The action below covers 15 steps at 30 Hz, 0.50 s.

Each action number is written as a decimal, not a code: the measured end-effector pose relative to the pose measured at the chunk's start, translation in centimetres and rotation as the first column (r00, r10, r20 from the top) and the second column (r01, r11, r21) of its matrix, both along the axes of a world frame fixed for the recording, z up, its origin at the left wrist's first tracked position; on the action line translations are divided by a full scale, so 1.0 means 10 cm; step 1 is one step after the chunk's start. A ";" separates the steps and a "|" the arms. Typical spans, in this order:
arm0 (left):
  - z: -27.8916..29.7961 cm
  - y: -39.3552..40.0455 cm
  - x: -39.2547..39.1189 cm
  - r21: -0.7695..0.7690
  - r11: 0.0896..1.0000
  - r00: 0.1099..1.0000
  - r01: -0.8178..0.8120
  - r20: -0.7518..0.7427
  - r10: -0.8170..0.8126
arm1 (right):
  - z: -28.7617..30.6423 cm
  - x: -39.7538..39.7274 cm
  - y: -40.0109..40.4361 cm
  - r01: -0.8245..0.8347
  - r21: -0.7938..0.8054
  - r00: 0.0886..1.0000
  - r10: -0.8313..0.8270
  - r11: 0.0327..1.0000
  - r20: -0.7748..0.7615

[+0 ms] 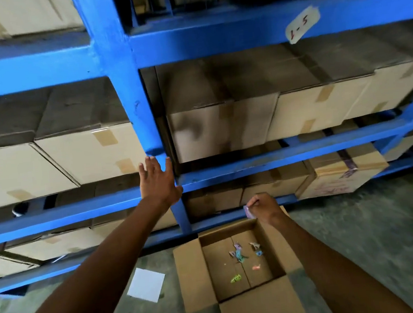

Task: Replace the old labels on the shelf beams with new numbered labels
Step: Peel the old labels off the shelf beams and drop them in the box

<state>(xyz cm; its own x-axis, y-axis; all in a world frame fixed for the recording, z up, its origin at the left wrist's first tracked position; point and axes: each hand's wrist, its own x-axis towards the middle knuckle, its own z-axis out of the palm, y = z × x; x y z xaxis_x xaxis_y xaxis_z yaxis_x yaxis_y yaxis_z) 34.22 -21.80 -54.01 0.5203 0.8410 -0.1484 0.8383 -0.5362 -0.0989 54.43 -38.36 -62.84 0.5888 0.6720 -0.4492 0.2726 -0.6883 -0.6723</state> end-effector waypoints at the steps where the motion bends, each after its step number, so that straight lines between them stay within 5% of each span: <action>1: 0.07 -0.03 0.05 -0.016 1.000 0.999 0.022 0.032 -0.021 | 0.12 0.03 0.00 0.015 0.026 1.000 -0.015 1.000 0.022; 5: 0.34 -0.16 0.22 0.013 0.984 0.962 0.176 0.209 -0.174 | 0.71 0.03 0.05 0.027 0.206 0.995 -0.047 0.978 0.092; 9: 0.65 -0.24 0.29 0.091 0.961 0.904 0.260 0.328 -0.276 | 1.19 -0.05 0.00 -0.105 0.152 0.989 0.088 0.983 0.116; 15: 0.84 -0.09 -0.02 0.352 0.923 0.894 0.153 0.348 -0.281 | 1.07 -0.42 0.00 -0.149 0.146 0.980 0.127 0.978 0.151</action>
<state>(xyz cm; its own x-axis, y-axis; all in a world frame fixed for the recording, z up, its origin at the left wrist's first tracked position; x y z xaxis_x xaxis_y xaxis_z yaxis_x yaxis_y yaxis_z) 34.02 -22.72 -45.58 0.6567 0.6688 0.3485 0.7089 -0.7051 0.0173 50.19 -38.37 -52.12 0.5351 0.8063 -0.2522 0.4565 -0.5272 -0.7167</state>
